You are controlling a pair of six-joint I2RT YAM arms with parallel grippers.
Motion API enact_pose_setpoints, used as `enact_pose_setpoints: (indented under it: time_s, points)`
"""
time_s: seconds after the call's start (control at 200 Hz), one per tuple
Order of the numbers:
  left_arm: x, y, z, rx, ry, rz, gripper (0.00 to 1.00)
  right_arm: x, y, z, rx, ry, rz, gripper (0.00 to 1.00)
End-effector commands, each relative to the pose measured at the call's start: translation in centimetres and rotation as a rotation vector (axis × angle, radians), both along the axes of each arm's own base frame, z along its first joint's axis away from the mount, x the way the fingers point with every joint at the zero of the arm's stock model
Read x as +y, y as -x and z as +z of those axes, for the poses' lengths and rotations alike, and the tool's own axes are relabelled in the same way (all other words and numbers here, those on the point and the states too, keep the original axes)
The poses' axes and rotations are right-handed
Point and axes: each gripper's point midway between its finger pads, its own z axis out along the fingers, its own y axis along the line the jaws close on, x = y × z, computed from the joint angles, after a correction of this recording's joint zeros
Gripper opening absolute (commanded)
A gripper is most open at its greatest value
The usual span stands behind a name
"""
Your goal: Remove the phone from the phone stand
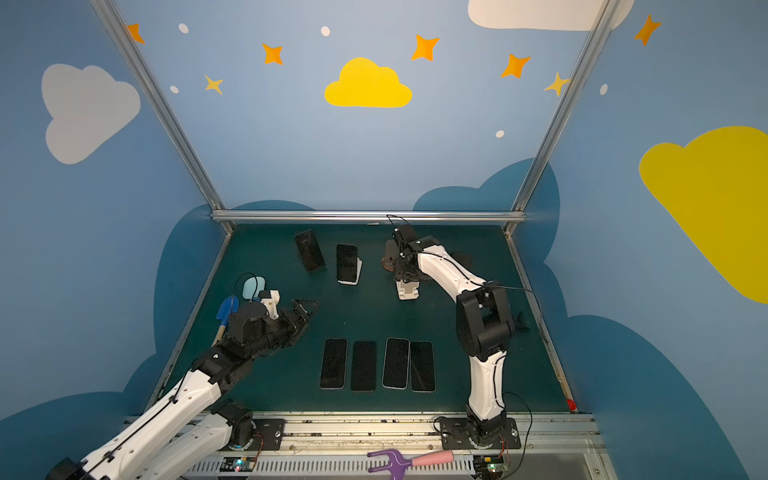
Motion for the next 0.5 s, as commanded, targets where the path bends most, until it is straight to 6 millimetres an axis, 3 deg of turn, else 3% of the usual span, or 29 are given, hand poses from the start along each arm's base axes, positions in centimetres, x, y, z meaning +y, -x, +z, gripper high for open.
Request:
enact_pose_setpoints:
  time_s: [0.0,0.28,0.491]
  points:
    - [0.1,-0.3,1.1,-0.021,-0.020,0.005,1.00,-0.4,-0.2,0.5,0.015,0.043,-0.064,0.59]
    - [-0.7,-1.1,1.4,-0.001,-0.030,-0.020,1.00,0.4,0.9,1.2,0.025,0.006,-0.052,0.72]
    - [-1.4,-2.1,1.5,0.004,-0.086,-0.046,1.00,0.6,2.1,3.3,0.010,-0.035,-0.022,0.82]
